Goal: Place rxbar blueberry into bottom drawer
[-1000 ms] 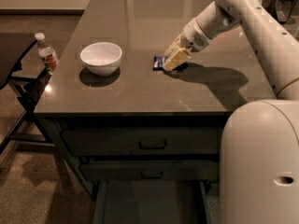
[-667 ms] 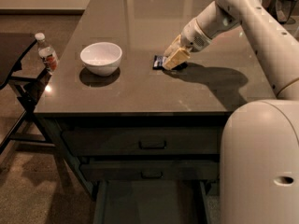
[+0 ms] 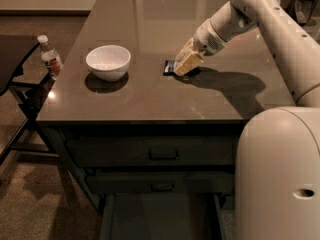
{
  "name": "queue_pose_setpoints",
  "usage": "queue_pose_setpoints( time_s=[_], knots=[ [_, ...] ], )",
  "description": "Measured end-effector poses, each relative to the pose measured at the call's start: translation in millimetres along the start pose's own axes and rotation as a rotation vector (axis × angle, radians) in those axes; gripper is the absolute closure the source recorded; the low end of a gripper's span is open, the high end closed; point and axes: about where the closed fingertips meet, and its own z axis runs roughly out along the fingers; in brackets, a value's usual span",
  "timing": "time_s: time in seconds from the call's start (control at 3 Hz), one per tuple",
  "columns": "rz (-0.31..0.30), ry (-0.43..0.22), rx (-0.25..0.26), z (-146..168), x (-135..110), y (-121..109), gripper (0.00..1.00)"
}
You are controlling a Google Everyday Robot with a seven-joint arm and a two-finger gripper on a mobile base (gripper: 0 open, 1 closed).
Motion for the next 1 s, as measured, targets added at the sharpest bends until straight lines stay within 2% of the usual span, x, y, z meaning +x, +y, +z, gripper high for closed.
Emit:
queue_pose_setpoints(
  time_s=[0.33, 0.67, 1.0],
  knots=[
    [0.000, 0.002, -0.005, 3, -2, 0, 1.00],
    [-0.004, -0.003, 0.000, -10, 0, 11, 1.00],
    [-0.031, -0.023, 0.024, -35, -3, 32, 1.00]
  ],
)
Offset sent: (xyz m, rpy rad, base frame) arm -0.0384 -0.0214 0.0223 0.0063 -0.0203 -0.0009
